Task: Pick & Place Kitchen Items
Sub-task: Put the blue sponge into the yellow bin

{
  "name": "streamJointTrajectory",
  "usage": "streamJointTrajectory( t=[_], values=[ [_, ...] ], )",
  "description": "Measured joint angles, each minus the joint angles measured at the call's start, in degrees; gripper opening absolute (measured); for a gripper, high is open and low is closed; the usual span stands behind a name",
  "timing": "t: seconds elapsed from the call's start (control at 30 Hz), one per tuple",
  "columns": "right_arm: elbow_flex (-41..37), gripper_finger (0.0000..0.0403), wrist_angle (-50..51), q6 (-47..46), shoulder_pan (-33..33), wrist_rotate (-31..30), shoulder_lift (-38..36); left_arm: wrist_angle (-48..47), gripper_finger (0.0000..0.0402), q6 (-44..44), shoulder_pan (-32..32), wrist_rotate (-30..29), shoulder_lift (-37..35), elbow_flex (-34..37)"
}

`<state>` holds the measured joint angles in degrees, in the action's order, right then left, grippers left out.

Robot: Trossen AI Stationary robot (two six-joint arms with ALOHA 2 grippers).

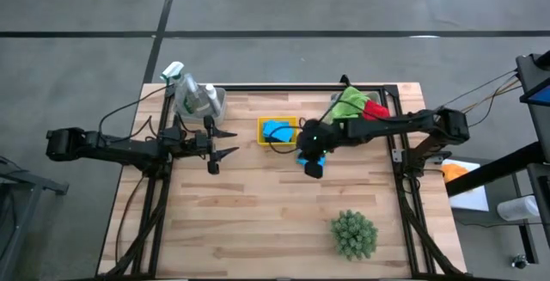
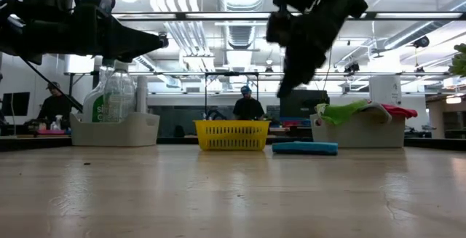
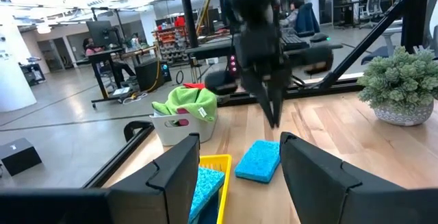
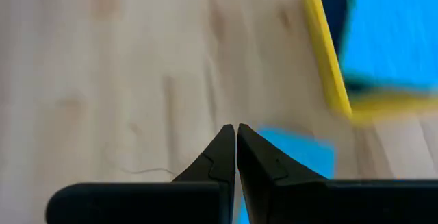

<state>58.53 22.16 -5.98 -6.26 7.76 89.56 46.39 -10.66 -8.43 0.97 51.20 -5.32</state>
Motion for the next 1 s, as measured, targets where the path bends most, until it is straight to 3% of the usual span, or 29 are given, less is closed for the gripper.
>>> streamJointTrajectory(
  t=[0.2,0.57,1.0],
  values=[
    [-0.01,0.0018,7.68,-4.60,1.06,-7.72,2.85,0.00,0.0201,0.00,0.00,0.00,0.00,0.00],
    [0.06,0.0018,7.66,-5.29,1.88,-8.03,7.98,-0.07,0.0201,0.02,0.00,0.00,0.00,0.00],
    [0.06,0.0018,8.77,-0.47,1.60,-6.85,6.71,0.04,0.0201,0.04,0.00,0.00,0.00,0.00]
  ],
)
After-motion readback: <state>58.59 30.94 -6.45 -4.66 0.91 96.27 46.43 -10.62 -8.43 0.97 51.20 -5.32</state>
